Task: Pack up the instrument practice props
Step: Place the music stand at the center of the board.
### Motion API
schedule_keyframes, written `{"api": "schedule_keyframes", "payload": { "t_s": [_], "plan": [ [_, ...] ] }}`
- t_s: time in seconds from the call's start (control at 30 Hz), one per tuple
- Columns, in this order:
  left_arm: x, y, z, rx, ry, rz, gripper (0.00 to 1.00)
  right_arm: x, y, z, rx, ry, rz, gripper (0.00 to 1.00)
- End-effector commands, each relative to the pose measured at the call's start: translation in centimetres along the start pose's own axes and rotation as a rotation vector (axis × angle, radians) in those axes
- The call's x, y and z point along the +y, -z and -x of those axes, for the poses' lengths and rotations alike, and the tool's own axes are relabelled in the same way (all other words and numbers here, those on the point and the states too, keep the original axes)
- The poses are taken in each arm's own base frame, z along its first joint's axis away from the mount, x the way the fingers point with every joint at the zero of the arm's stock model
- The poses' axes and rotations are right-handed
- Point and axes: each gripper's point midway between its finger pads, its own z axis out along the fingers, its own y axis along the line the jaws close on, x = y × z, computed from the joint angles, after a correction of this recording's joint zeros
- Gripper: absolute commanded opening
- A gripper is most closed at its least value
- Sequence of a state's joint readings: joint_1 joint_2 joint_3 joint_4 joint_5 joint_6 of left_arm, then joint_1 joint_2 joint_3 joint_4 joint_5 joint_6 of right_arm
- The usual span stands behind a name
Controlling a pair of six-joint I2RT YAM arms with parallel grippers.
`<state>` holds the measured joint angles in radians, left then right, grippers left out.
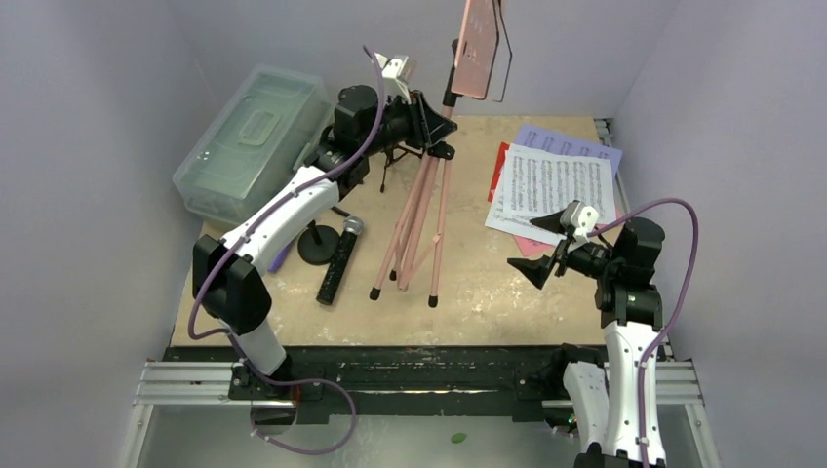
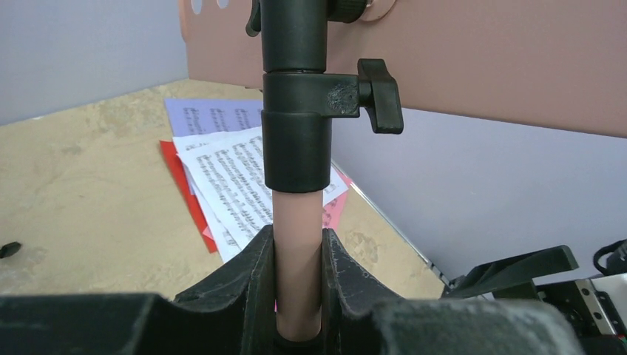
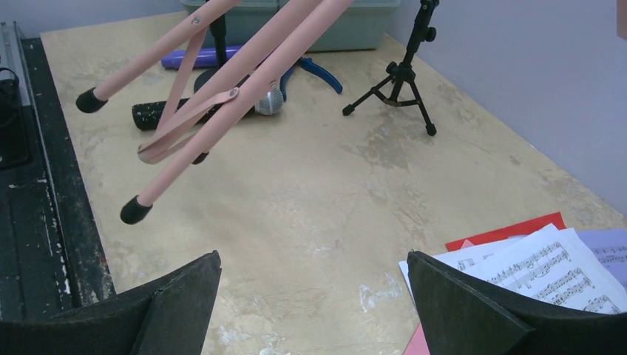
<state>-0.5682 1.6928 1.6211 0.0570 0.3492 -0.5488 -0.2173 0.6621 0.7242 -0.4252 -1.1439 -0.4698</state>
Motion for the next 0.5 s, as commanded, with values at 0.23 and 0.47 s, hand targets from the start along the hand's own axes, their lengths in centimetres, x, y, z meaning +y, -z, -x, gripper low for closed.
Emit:
{"api": "schedule_keyframes", "payload": {
  "t_s": [0.23, 0.47],
  "plan": [
    [-8.4, -0.2, 5.8, -0.189, -0.002, -0.403, 0.00, -0.2, -0.1, 0.2, -0.015, 0.002, 0.000, 0.99],
    [-5.6, -3.1, 1.4, -0.116, 0.091, -0.405, 0.00, -0.2, -0.1, 0.1, -0.014, 0.000, 0.001, 0.99]
  ]
}}
